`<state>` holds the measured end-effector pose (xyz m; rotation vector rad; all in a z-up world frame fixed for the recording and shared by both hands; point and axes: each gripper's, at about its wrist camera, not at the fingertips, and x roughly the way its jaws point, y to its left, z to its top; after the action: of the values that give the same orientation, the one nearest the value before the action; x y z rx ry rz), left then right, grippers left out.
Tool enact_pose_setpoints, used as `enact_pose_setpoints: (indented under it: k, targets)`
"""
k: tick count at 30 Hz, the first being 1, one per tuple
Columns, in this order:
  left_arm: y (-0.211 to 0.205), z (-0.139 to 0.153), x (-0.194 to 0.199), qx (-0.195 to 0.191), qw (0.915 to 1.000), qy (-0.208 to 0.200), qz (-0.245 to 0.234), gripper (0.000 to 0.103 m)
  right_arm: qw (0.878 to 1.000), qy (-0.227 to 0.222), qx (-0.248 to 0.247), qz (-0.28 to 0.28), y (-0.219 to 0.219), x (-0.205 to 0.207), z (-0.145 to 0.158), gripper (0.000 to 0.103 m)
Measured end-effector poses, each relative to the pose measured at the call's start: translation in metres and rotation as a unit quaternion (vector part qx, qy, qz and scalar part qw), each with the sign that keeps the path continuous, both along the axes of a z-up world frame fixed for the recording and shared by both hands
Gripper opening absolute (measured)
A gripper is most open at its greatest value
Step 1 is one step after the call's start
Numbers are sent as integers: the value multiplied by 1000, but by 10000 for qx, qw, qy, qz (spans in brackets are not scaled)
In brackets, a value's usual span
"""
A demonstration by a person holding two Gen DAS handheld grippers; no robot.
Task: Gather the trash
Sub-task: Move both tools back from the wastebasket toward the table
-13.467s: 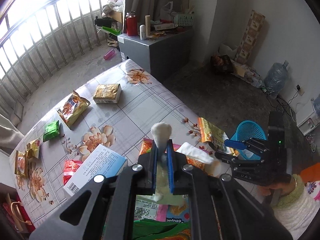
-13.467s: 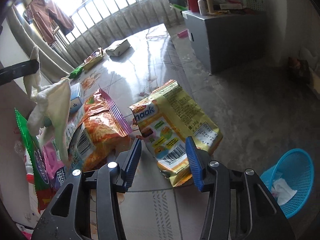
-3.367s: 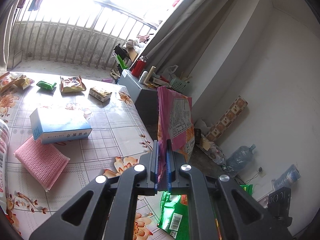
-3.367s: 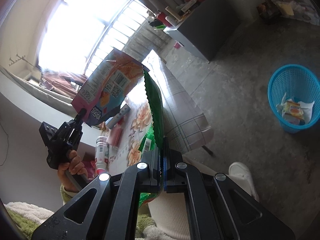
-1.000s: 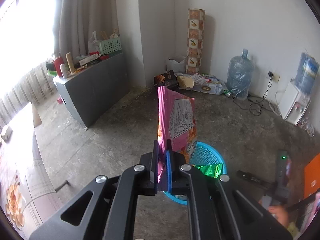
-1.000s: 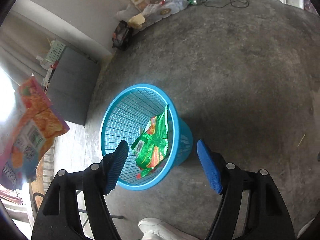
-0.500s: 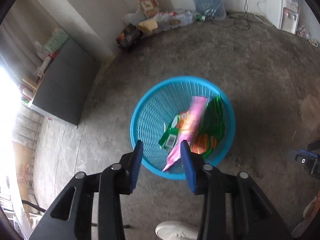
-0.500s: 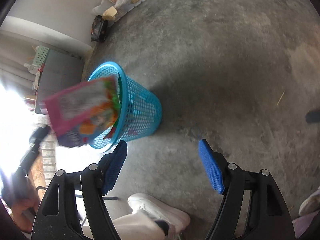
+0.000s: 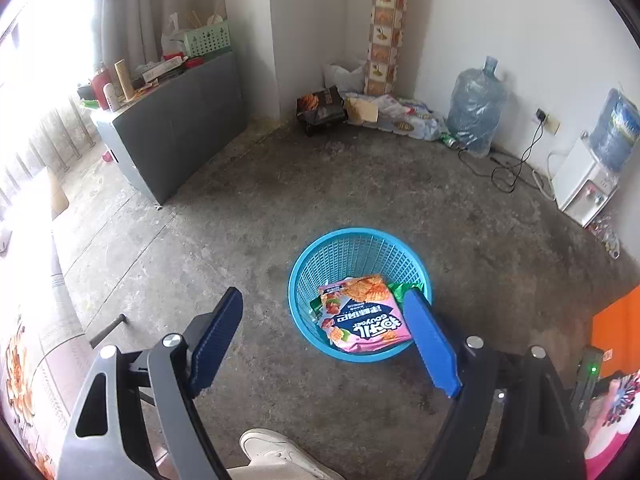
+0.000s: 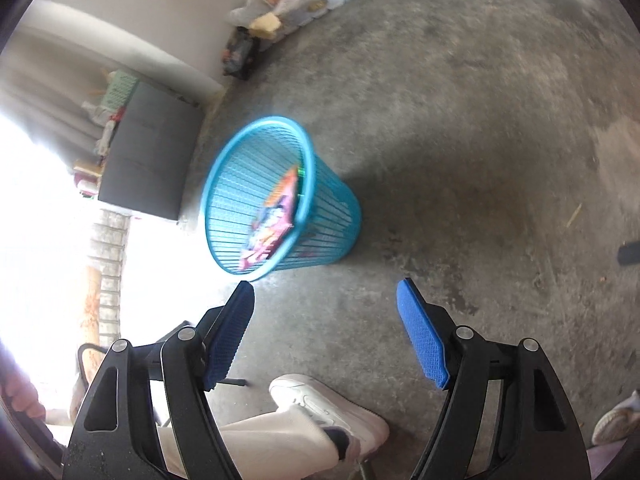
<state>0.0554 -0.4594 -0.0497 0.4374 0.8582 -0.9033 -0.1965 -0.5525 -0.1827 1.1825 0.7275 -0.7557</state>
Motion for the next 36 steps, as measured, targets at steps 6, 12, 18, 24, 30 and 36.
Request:
enact_pose_setpoints:
  k: [6,12,18,24,30,36]
  targets:
    - [58,48,-3,-307,9995,43,61,84,9946,-242,-801,606,27,26,62,80]
    - [140,81,0,-544,9976,-152,406,88,9785,-412,-1445,1414,64,59,114,85]
    - [227,95,12,-566,9920,-472,1020,93,9557,-605,-1743,2295,97,101,154,85]
    - [310,95,32,-615,9815,-440,1760,94,9317,-817,-1863,3010,133,142,182,85]
    - [367,94,45,-646,9730,-385,2182,94,9149,-873,-1699,3555,164,180,192,85]
    - [425,98,49,-763,9592,-397,2694,94,9048,-956,-1490,3874,193,217,208,85]
